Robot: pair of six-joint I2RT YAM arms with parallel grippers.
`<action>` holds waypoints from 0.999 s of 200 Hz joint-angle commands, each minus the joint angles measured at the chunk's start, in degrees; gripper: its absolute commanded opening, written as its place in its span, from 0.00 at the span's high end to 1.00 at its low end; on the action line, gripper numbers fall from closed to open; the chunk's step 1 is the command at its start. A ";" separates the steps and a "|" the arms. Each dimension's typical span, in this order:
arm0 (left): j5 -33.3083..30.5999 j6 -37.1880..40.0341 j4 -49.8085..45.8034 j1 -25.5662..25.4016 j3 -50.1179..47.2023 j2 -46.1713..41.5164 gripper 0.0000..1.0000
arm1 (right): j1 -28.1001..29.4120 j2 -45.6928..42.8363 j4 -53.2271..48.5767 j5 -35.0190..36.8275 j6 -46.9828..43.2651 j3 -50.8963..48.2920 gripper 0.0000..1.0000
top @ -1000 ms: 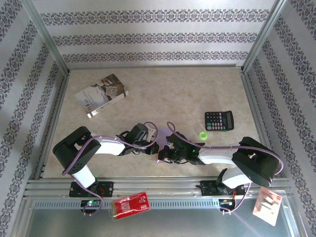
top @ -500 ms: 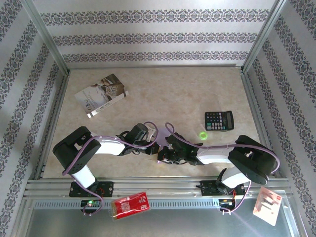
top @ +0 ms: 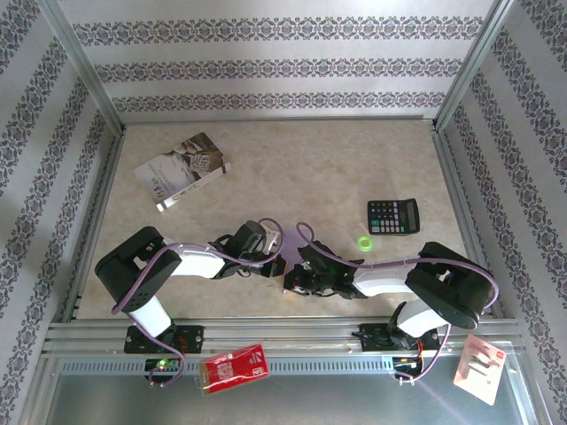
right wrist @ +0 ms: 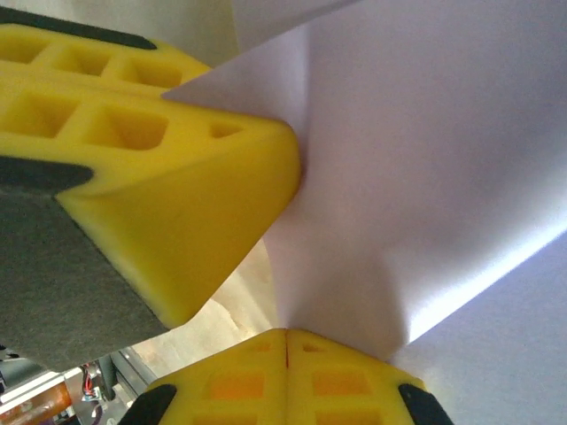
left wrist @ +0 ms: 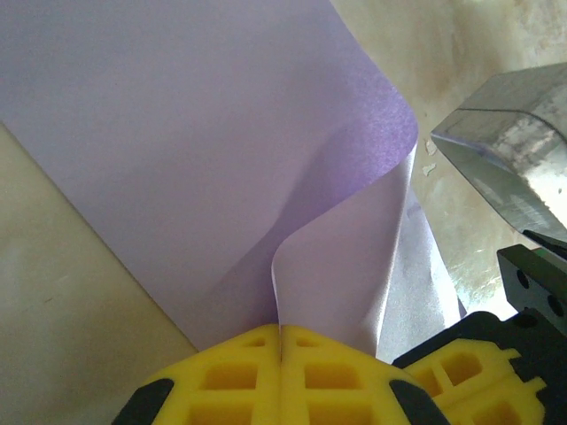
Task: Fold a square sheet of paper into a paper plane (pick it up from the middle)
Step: Fold the triangle a second time at the center of the table.
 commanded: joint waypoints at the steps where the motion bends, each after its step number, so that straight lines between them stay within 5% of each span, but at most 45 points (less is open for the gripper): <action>1: -3.88 1.24 -5.78 0.57 -0.35 4.52 1.00 | 1.35 1.32 -1.26 1.51 0.99 -2.00 1.00; 200: -4.19 2.00 -6.96 0.51 -0.08 4.35 1.00 | 2.99 -2.42 -4.31 2.30 1.72 -1.51 1.00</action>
